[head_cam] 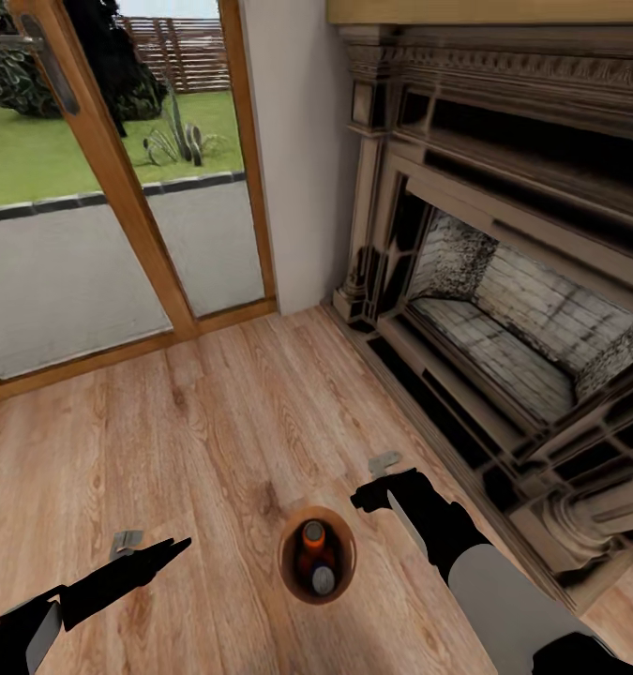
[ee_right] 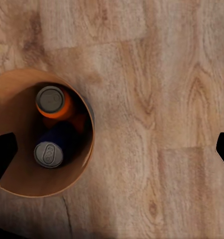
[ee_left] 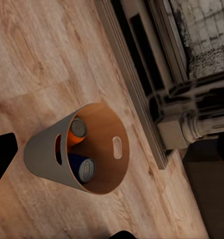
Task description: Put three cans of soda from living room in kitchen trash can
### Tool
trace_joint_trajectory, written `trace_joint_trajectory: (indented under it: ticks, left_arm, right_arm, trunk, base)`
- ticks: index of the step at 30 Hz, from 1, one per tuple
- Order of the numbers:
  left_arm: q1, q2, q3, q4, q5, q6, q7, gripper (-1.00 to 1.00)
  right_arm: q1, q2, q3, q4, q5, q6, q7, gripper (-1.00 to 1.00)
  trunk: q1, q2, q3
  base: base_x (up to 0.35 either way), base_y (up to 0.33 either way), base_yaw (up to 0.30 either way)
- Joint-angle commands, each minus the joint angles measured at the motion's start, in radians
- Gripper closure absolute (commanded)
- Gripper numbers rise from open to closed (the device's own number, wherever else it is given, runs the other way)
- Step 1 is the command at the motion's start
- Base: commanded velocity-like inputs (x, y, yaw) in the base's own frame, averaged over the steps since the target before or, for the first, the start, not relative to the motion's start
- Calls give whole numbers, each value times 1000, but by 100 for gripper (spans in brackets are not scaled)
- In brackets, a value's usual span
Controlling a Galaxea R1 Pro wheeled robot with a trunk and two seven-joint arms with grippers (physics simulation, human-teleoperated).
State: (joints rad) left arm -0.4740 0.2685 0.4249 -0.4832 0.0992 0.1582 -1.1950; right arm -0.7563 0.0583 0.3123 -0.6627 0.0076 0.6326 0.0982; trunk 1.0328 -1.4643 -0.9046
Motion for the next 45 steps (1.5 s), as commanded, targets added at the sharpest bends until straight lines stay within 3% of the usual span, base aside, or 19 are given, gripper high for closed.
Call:
trace_joint_trajectory:
  ticks: [1,21,45]
  left_arm:
    - [0,0,0,0,0,0,0,-100]
    - [0,0,0,0,-1,0,0,-100]
    - [0,0,0,0,-1,0,0,-100]
  right_arm:
    - [0,0,0,0,0,-4,0,-100]
    - [0,0,1,1,0,-21,0,-100]
    - [0,0,1,0,0,-22,0,-100]
  trunk:
    - [-4,7,5]
    - [-81,147,99]
    - [-173,315,177]
  base:
    - [0,0,0]
    - [0,0,0]
    - [0,0,0]
